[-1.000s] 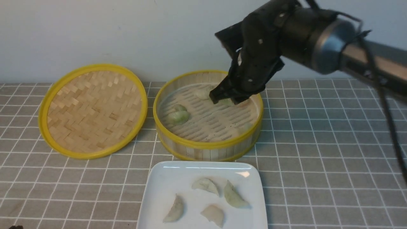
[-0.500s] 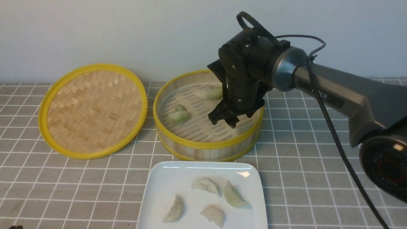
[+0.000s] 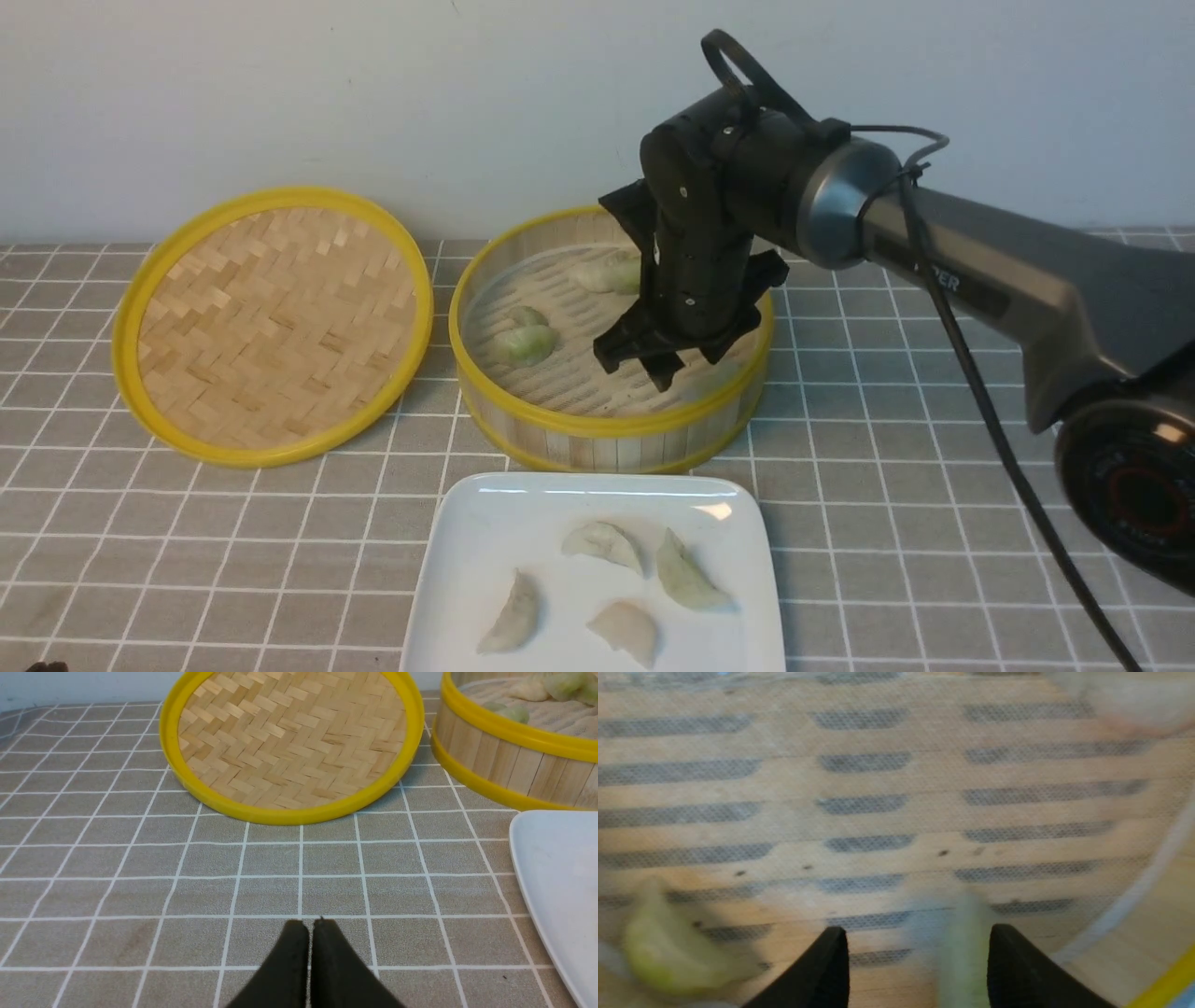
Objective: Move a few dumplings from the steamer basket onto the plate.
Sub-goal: Use the right arm to grab a dumpling from inside the steamer
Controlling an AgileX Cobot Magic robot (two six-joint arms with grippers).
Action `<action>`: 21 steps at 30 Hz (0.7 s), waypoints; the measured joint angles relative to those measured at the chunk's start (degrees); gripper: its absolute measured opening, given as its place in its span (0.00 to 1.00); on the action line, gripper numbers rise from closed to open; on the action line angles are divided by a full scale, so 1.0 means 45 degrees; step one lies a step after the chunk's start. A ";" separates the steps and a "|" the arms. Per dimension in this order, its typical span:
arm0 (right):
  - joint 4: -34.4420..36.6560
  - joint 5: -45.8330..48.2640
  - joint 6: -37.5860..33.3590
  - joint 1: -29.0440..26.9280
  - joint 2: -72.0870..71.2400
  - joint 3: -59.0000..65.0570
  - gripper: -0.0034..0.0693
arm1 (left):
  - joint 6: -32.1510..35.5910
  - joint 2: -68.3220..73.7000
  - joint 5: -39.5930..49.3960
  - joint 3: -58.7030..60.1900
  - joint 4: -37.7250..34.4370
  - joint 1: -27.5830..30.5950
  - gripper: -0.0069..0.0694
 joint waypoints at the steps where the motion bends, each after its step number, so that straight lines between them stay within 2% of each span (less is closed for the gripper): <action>1: -0.0167 0.0000 0.0033 0.0000 0.0000 0.0000 0.56 | 0.0000 0.0000 0.0000 0.0000 0.0000 0.0000 0.08; 9: -0.0638 0.0000 -0.0116 0.0000 0.0004 0.0000 0.56 | 0.0000 0.0000 0.0000 0.0000 0.0000 0.0000 0.08; 21: -0.0496 0.0000 -0.0200 -0.0300 0.0004 0.0050 0.56 | 0.0000 0.0000 0.0000 0.0000 0.0000 0.0000 0.08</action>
